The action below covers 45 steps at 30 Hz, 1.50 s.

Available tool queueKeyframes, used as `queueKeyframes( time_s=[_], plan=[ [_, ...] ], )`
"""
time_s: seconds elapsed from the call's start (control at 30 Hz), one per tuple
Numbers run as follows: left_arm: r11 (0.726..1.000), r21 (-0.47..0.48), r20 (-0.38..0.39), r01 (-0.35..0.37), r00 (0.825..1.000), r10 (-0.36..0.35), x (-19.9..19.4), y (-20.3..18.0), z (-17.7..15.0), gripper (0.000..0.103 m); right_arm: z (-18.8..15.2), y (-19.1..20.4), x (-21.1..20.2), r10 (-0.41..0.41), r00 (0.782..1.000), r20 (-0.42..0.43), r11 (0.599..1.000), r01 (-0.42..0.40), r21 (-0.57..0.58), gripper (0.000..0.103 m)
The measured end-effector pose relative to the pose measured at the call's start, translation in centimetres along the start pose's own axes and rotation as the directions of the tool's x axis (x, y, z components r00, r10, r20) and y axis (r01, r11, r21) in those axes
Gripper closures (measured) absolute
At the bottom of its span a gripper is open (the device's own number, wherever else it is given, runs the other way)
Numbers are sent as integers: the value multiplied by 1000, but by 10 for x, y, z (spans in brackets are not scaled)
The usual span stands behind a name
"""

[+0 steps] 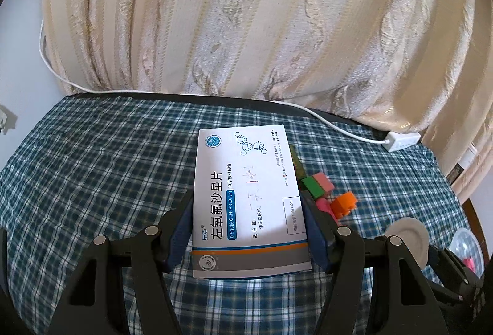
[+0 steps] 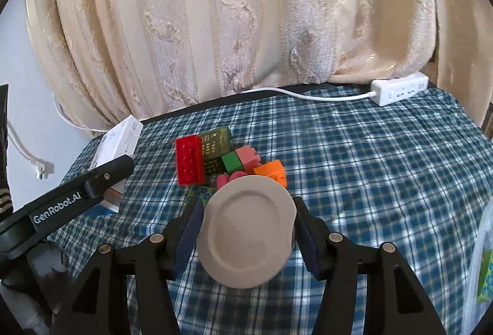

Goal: Organize objects
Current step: 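Grasp the white round lid with the right gripper and lift it, then carry the medicine box and white lid over the clear bowl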

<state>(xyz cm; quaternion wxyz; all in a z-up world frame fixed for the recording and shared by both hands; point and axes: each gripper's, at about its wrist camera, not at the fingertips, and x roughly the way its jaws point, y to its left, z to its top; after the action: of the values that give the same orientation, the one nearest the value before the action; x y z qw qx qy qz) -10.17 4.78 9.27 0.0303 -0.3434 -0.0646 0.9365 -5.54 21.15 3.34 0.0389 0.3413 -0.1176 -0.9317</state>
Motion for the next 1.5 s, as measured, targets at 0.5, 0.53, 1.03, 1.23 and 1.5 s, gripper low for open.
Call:
queueKeyframes(
  time_s=[0.5,0.53,1.03,1.23,1.5],
  plan=[
    [998,60,13,33,999,-33,-10,-22,-5,37,-20,-23,-22,-23,1000,15,998,22,63,49],
    [998,57,16,31,999,-32,-11,-21,-4,37,-22,-24,-21,-22,1000,9,998,22,66,49],
    [999,43,13,29,999,-29,-10,-19,-4,37,-19,-17,1,-73,996,-58,997,73,-9,30],
    [999,34,8,32,999,-32,-9,-17,-2,37,-14,-8,28,-99,991,-93,994,94,-60,30],
    [999,39,2,28,1000,-28,-8,-17,-2,37,-14,-10,48,-124,983,-132,990,114,-78,34]
  ],
)
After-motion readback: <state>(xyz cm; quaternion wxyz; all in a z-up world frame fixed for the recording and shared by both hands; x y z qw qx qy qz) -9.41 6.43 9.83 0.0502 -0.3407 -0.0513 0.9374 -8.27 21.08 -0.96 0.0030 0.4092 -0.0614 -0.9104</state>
